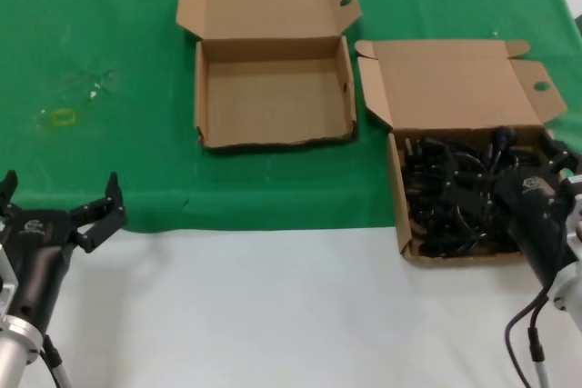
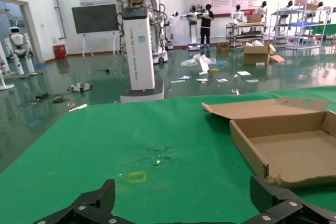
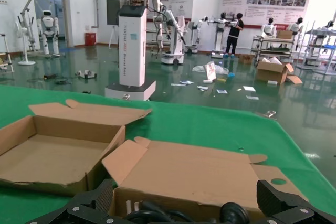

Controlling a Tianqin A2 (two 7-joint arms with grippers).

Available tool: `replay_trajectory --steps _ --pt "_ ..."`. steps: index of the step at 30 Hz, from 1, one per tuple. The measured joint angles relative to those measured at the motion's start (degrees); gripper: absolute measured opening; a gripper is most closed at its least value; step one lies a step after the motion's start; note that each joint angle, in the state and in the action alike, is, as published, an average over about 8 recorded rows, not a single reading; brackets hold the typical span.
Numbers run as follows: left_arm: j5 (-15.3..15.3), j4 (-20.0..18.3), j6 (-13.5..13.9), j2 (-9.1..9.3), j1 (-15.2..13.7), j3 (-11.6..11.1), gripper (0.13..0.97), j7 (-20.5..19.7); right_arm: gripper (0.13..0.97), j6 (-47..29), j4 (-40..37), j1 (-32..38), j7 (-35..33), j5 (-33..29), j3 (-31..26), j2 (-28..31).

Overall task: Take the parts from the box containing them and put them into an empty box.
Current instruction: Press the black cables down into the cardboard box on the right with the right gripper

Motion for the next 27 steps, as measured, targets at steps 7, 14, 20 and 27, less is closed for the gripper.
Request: replay_trajectory --steps 7,14,20,27 --pt "0.0 0.0 0.0 0.0 0.0 0.0 0.843 0.0 0.966 1.22 0.05 0.56 1.19 1.59 -2.47 3.36" --pt "0.0 0.0 0.0 0.0 0.0 0.0 0.792 0.0 0.966 1.47 0.82 2.51 4.5 5.61 -10.83 14.05" --pt "0.0 0.0 0.0 0.0 0.0 0.0 0.655 0.0 0.966 -5.87 1.78 6.31 10.22 5.92 -16.29 26.18" --pt "0.01 0.0 0.0 0.0 0.0 0.0 0.492 0.0 0.966 -21.48 0.26 13.27 14.16 3.59 -18.12 36.15"
